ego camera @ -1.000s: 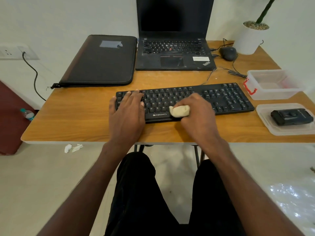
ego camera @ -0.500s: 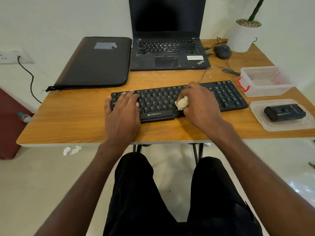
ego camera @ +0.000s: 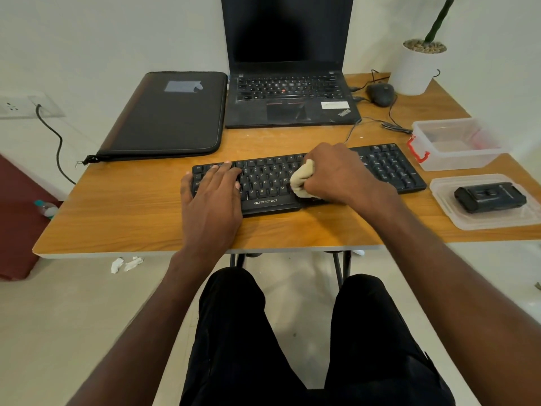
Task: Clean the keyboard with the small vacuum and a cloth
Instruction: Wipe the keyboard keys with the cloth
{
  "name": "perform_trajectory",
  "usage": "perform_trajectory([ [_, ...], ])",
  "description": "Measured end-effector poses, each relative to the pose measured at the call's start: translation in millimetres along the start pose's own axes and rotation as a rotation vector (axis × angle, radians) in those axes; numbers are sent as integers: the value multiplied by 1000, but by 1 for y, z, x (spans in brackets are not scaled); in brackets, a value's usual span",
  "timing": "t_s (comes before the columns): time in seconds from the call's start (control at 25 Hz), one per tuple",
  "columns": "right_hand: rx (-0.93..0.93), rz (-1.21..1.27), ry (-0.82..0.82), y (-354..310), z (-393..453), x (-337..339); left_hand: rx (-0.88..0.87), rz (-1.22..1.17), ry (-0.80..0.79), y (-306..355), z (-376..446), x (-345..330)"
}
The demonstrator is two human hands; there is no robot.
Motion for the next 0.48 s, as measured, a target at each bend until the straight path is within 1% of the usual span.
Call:
perform_trajectory([
  [0.04,-37,-26,33,7,3,6,0,0,5,0,0,0],
  [0.08,-43,-36,27,10,5,9,-3,-2,10,0,0,1],
  [0.2,-34,-59,-47,14,4,11,-3,-1,5,-1,1,1],
  [0.28,-49,-123,5,16,4,20,2,0,3,-1,0,1],
  [0.32,-17,-116,16,12,4,22,4,4,4,-1,0,1],
  [0.4,68,-51,-34,0,-1,15,6,9,2,-1,-1,1],
  [0.48,32,-70,-35,5,-6,14,-1,10,-6,0,0,1],
])
Point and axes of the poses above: each hand's wrist, its own z-axis towards the middle knuckle, its own x-axis out of the back of the hand, y = z × x, the point moved 8 cm from there along z, towards the middle knuckle, and after that the axes turned 2 degrees about -y, right-handed, at the moved point
